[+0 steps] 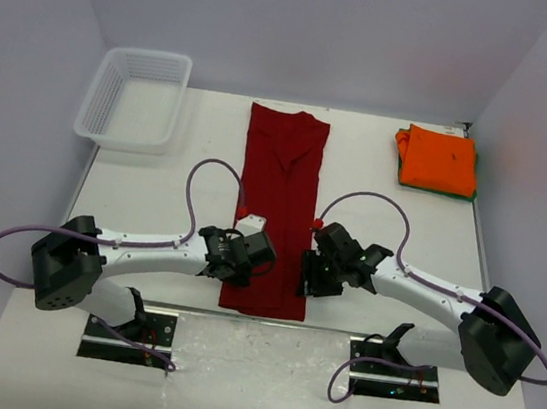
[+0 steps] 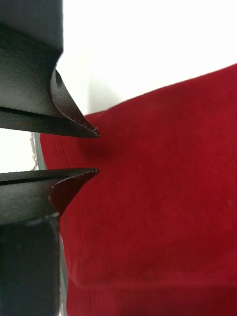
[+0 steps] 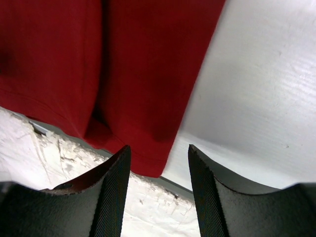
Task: Fold and stack the t-shirts
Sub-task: Rotate the tshirt 90 degrees
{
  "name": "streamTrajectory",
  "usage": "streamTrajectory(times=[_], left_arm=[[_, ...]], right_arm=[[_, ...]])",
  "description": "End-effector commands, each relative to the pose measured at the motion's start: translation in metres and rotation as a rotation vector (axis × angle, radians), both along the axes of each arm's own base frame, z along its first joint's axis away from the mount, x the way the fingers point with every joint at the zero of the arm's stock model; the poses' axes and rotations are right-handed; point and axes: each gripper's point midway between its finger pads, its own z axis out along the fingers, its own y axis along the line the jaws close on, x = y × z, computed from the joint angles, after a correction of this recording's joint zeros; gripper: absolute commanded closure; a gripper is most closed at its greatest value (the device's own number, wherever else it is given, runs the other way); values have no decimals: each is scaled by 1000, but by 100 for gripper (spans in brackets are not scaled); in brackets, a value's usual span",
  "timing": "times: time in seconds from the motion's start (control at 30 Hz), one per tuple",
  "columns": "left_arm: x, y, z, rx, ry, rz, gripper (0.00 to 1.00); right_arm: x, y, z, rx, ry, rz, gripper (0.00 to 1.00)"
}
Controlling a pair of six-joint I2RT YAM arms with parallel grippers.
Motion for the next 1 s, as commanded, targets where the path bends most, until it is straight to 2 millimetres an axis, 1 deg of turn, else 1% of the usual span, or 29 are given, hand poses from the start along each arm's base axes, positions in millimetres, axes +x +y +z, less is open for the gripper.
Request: streamTrajectory(times=[0.0,0.23,0.37,0.47,0.6,0.7,0.73,0.77,0.83,0.97], left_arm=[[-9,10,-1,8,2,42,68],[-29,10,-13,25,46,55,67],[-40,9,-24,55,70,44,66],[-47,7,-28,63,82,40,66],[-54,11,-37,93,97,45,66],[-58,17,-39,116,99,60,67],[-58,19,-39,121,98,70,67],[-60,19,-39,123,97,67,67],[-61,22,-40,125,95,81,67],[-65,26,-41,133,98,86,68]], right_arm=[[-5,9,6,71,0,2,49],[-12,7,-6,55,29,6,49],[-16,9,-9,58,36,17,49],[-19,12,-10,62,45,22,50],[-21,13,-9,67,43,23,51],[-26,14,-12,74,56,30,58],[-27,14,-13,78,56,31,62],[-28,14,-13,82,59,33,69],[-29,14,-16,84,62,34,72],[-31,15,-21,83,78,33,73]])
